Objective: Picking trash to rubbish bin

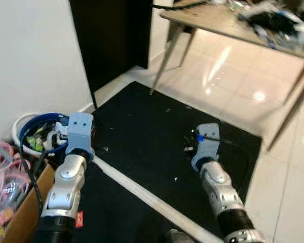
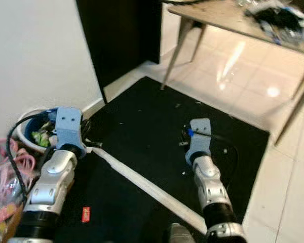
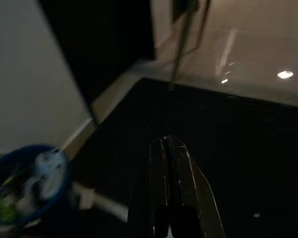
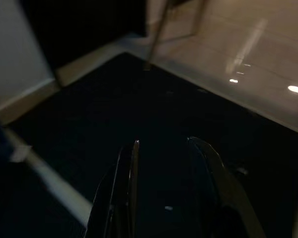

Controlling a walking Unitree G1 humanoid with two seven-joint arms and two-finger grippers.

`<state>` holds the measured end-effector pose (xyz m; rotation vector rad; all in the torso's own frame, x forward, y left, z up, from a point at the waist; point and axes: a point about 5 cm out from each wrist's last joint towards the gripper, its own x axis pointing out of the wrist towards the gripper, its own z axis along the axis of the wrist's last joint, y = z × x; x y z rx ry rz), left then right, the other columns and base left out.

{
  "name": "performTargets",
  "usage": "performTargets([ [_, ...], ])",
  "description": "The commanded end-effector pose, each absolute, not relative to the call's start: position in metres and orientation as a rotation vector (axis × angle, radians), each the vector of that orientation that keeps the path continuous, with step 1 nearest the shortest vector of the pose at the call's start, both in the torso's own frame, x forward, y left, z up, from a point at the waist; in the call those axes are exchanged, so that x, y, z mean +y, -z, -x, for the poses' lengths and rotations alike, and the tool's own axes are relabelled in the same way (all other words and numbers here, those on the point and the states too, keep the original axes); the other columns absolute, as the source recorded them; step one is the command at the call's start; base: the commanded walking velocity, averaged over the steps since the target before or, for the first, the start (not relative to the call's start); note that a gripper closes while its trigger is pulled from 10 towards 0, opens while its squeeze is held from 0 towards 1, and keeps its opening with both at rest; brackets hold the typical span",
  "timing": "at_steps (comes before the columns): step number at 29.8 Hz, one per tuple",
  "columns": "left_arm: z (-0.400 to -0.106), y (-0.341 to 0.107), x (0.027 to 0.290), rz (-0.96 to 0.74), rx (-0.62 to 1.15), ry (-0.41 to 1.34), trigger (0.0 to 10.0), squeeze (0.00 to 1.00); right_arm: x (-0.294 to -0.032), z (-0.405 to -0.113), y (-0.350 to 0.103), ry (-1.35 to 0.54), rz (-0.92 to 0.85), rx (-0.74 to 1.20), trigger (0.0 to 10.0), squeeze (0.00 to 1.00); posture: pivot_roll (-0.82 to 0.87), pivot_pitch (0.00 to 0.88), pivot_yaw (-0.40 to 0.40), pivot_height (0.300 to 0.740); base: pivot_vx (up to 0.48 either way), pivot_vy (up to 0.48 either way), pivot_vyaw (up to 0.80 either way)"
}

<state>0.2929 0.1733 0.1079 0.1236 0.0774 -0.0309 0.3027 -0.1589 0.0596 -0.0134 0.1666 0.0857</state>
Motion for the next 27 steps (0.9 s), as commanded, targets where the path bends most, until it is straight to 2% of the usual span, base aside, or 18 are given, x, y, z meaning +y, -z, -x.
performTargets([
  [1, -0.2910, -0.1055, 0.1763, -0.125, 0.091, 0.024, 10.0, 0.00, -0.1581, -0.3012, -0.0576, -0.082, -0.006, 0.178, 10.0, 0.00, 0.07, 0.040, 0.008, 0.740, 0.000, 0.000, -0.80],
  [12, -0.2907, -0.1051, 0.1753, -0.110, 0.092, 0.022, 10.0, 0.00, -0.1591, -0.3012, -0.0570, -0.084, 0.010, 0.187, 10.0, 0.00, 0.07, 0.041, 0.005, 0.740, 0.000, 0.000, -0.77],
  [27, -0.2911, -0.1075, 0.1719, -0.107, 0.073, 0.038, 10.0, 0.00, -0.1583, -0.3016, -0.0576, -0.097, 0.021, 0.186, 10.0, 0.00, 0.07, 0.038, 0.000, 0.740, 0.000, 0.000, 0.00],
])
